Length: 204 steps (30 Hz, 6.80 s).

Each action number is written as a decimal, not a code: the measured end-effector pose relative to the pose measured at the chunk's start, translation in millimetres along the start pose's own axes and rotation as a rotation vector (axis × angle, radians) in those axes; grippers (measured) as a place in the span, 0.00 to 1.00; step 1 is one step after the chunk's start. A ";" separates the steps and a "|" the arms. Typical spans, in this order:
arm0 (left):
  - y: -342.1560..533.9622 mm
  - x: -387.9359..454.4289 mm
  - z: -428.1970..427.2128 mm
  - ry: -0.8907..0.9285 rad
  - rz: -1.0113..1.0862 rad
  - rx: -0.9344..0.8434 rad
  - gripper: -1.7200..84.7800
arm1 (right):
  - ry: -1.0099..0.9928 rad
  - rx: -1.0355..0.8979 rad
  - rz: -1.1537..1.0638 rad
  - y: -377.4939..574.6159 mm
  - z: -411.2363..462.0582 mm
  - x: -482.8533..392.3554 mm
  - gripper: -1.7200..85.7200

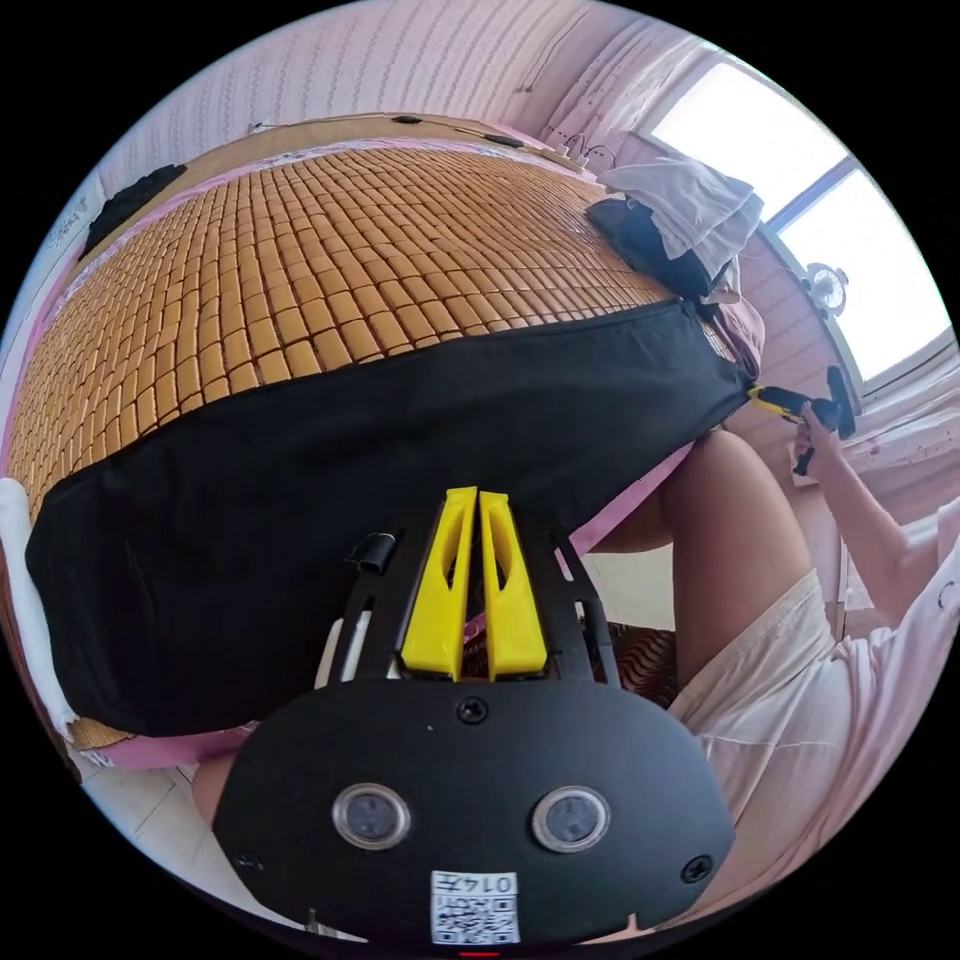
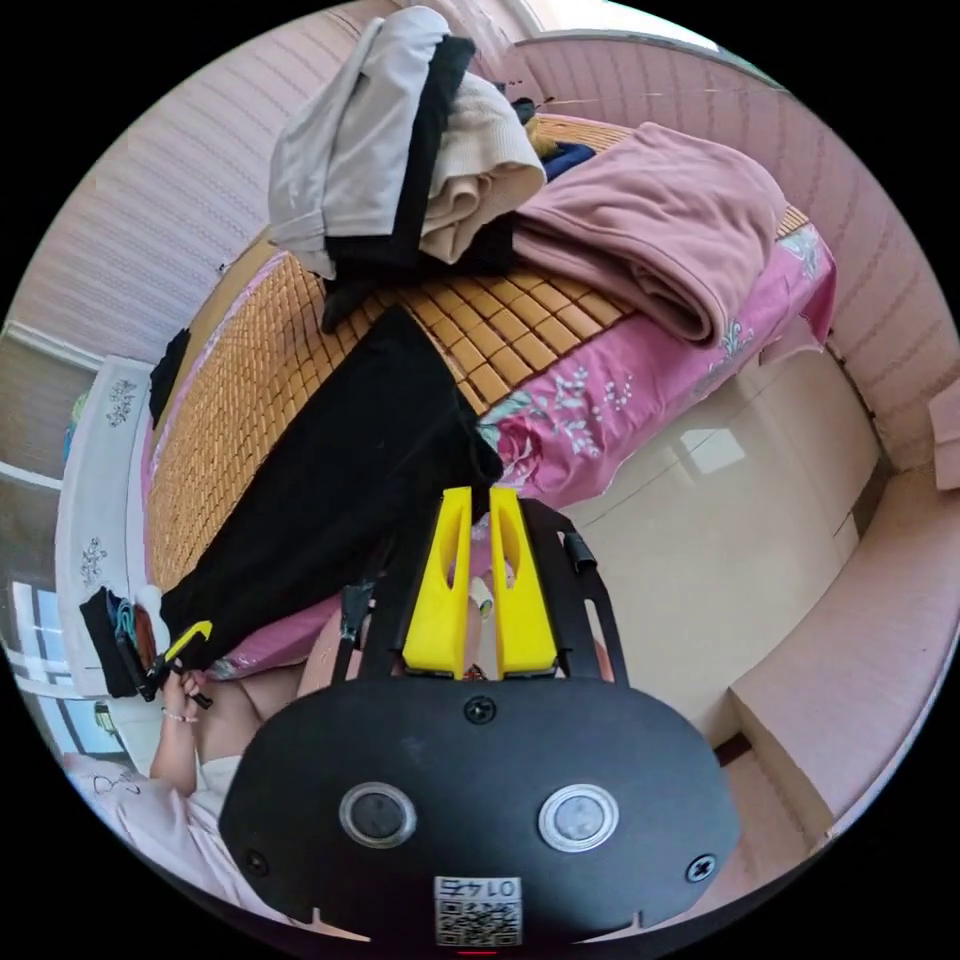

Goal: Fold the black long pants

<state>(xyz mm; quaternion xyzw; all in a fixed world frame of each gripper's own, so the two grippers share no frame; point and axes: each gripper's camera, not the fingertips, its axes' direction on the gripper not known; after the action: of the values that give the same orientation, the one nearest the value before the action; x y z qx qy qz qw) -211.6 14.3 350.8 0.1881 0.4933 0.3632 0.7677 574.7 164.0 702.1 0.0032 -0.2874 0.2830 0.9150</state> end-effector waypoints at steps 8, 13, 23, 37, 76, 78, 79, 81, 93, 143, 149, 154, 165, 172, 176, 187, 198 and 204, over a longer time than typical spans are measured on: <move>43.4 3.2 -26.3 0.022 0.006 0.096 0.01 | 0.201 0.051 -0.570 41.8 58.9 -237.0 0.02; 60.1 23.1 -14.4 0.026 0.085 0.049 0.01 | 0.064 -0.077 -1.152 105.4 143.0 -455.2 0.01; 93.7 15.3 -35.1 0.012 0.156 0.036 0.01 | -0.039 -0.187 -1.528 179.5 243.4 -679.9 0.02; 269.7 -158.8 -227.4 -0.317 -0.139 0.419 0.23 | -0.228 -0.437 -1.557 231.8 397.2 -982.6 0.14; 221.7 -222.6 -226.6 -0.408 -0.438 -0.035 0.01 | -0.168 -0.406 -1.811 313.4 468.1 -1093.0 0.07; 226.2 -212.8 -230.9 -0.429 -0.439 -0.006 0.01 | -0.195 -0.409 -1.807 306.9 464.9 -1090.8 0.08; 229.5 -204.9 -234.4 -0.453 -0.440 0.021 0.01 | -0.220 -0.413 -1.787 298.8 461.3 -1089.1 0.08; 234.1 -190.0 -241.2 -0.483 -0.430 0.067 0.01 | -0.282 -0.384 -1.751 279.6 447.7 -1081.0 0.11; 145.2 -22.4 -140.9 0.191 0.033 0.244 0.01 | 0.146 -0.267 -1.655 180.4 363.5 -840.6 0.01; 34.2 -6.8 -29.5 -0.196 -0.158 0.011 0.01 | -0.417 0.176 0.162 -82.3 -22.3 90.3 0.05; 32.7 -26.4 -30.5 -0.214 -0.199 -0.001 0.01 | -0.519 0.225 0.103 -82.5 -66.8 112.6 0.03; 31.4 -38.7 -20.6 -0.213 -0.188 -0.035 0.01 | -0.786 0.381 0.071 -86.0 -109.7 119.0 0.03; -24.0 -1.4 52.2 0.244 -0.051 -0.047 0.01 | -0.939 0.699 -0.513 -82.6 -286.4 -20.4 0.03; -8.6 -34.9 -1.1 0.335 -0.154 0.190 0.01 | -0.729 -0.150 -1.184 10.5 -160.5 -296.8 0.04; 34.9 -83.0 -36.8 0.172 -0.260 0.178 0.01 | -0.367 -0.504 -1.305 108.5 -26.9 -367.5 0.07; 41.6 -69.1 -13.5 0.257 -0.198 0.103 0.04 | -0.279 -0.273 -1.293 140.9 13.9 -447.3 0.12; 29.5 -71.6 2.6 0.282 -0.217 0.107 0.04 | -0.169 -0.215 -1.478 195.0 50.2 -512.0 0.03; 31.0 -64.5 5.9 0.275 -0.208 0.110 0.03 | -0.156 -0.338 -1.486 204.8 95.0 -533.1 0.03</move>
<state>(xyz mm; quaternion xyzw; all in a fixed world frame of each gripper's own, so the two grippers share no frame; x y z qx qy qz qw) -234.0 -12.6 413.5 0.1264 0.6296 0.2763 0.7151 58.8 44.9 467.9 0.0756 -0.3127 -0.4557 0.8299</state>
